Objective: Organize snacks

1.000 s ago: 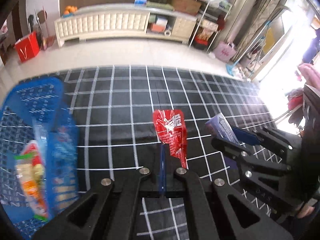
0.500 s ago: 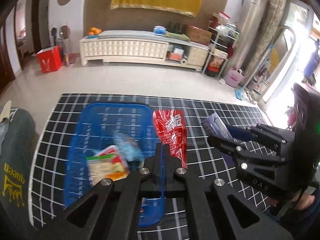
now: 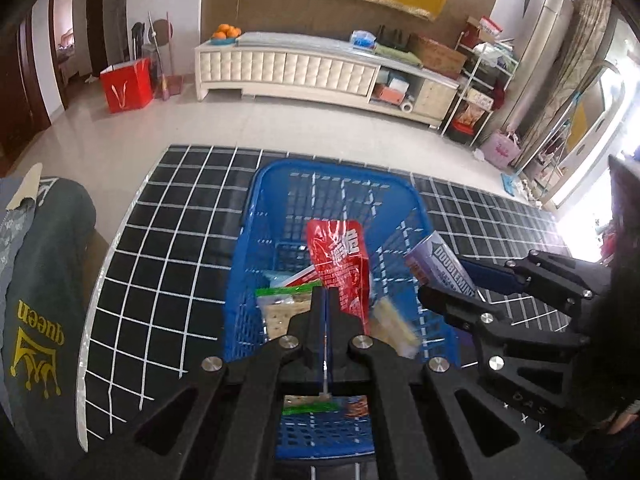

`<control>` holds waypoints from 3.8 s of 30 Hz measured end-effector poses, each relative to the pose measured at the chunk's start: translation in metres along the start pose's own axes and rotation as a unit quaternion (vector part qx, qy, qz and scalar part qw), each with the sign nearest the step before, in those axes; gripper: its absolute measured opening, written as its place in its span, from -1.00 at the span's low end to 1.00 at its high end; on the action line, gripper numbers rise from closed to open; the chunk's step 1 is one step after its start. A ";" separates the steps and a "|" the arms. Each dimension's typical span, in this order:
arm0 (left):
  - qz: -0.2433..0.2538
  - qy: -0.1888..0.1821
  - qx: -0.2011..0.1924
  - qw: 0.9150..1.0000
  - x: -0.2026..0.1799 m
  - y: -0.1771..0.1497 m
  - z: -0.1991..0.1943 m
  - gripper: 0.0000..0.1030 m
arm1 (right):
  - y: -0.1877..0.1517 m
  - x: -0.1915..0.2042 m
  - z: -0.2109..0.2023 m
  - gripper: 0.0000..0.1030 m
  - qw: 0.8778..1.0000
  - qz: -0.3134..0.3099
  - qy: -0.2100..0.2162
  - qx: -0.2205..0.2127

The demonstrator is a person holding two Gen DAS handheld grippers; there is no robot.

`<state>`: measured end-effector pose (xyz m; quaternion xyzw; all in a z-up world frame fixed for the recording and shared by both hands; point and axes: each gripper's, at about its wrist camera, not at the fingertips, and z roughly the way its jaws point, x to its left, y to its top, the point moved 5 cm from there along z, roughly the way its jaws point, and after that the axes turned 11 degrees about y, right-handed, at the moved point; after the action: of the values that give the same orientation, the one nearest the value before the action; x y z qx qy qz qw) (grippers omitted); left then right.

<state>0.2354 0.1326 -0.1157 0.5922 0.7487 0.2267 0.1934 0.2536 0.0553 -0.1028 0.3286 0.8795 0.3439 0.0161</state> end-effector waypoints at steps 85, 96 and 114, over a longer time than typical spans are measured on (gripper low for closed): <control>0.072 -0.023 -0.281 0.957 -0.060 -0.156 -0.237 0.99 | -0.165 0.114 -0.258 1.00 0.944 0.088 -0.197 -0.251; 0.067 -0.026 -0.278 0.958 -0.059 -0.157 -0.238 0.99 | -0.164 0.115 -0.259 1.00 0.945 0.089 -0.195 -0.246; 0.058 -0.022 -0.281 0.958 -0.055 -0.157 -0.241 0.99 | -0.165 0.118 -0.261 1.00 0.943 0.087 -0.201 -0.249</control>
<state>-0.0126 0.0215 -0.0053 0.5613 0.6149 0.4255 0.3547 0.0012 -0.1210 0.0185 0.4520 0.7123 0.4785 0.2438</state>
